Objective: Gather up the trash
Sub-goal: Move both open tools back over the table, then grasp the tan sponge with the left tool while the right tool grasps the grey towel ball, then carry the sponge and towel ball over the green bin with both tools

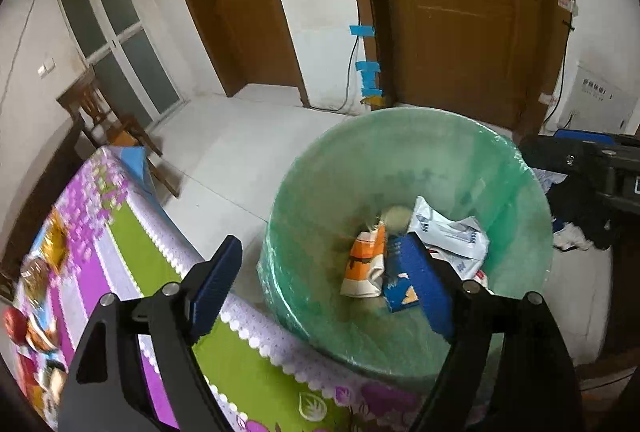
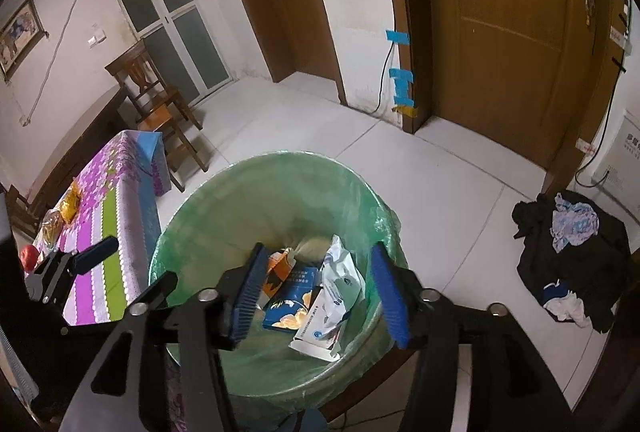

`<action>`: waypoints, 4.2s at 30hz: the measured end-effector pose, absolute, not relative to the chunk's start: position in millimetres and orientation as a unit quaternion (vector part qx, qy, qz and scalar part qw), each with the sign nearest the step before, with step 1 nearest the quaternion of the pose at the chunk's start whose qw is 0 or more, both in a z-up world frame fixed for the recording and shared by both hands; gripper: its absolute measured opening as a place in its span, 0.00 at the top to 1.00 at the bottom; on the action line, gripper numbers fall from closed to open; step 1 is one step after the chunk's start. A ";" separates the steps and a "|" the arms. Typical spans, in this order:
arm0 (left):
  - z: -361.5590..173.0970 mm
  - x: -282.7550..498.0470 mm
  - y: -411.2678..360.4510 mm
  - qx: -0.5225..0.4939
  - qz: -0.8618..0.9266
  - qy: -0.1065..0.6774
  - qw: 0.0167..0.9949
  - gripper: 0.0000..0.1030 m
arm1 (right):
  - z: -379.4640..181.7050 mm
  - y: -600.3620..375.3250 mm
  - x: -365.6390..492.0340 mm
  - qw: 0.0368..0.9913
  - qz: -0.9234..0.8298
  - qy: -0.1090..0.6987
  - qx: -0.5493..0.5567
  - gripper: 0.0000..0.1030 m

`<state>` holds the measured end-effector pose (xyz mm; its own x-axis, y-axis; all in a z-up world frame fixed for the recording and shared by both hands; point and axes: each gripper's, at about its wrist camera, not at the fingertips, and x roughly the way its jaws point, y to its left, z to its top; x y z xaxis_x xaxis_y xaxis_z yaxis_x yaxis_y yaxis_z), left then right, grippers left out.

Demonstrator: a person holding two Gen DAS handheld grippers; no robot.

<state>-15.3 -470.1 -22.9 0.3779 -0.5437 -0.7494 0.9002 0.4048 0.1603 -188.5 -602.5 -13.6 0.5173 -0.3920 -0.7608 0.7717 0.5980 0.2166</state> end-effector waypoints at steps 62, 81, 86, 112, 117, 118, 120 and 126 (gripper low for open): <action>-53.6 108.5 -15.3 -0.067 -0.098 0.444 0.888 0.21 | -14.3 -165.2 137.6 0.924 0.171 0.334 -0.078 0.30; -49.8 99.1 -15.8 -0.066 -0.110 0.441 0.888 0.56 | -10.2 -168.7 119.7 0.925 0.156 0.341 -0.061 0.58; -42.2 83.1 -19.3 -0.056 -0.109 0.437 0.891 0.57 | 6.6 -176.0 82.3 0.934 0.161 0.318 -0.033 0.58; -21.5 49.6 -100.4 0.081 -0.080 0.376 0.919 0.57 | -1.0 -270.8 -32.2 0.945 0.037 0.315 0.076 0.58; -15.2 47.4 -111.2 0.095 -0.082 0.367 0.922 0.58 | 2.9 -282.3 -40.9 0.948 0.021 0.307 0.084 0.58; -13.4 47.2 -114.1 0.098 -0.084 0.365 0.922 0.58 | 5.1 -285.4 -42.8 0.949 0.017 0.304 0.085 0.58; -7.2 47.6 -123.9 0.108 -0.091 0.356 0.924 0.57 | 11.1 -292.4 -46.6 0.951 0.007 0.296 0.086 0.58; 11.6 50.7 -161.9 0.124 -0.126 0.335 0.925 0.58 | 33.2 -325.2 -60.6 0.959 -0.032 0.267 0.090 0.58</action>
<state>50.7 -161.9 11.6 0.7434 -0.1490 -0.6520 0.3157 0.9376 0.1458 -60.6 -325.2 33.2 0.8553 -0.0130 -0.5179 0.1089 0.9819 0.1551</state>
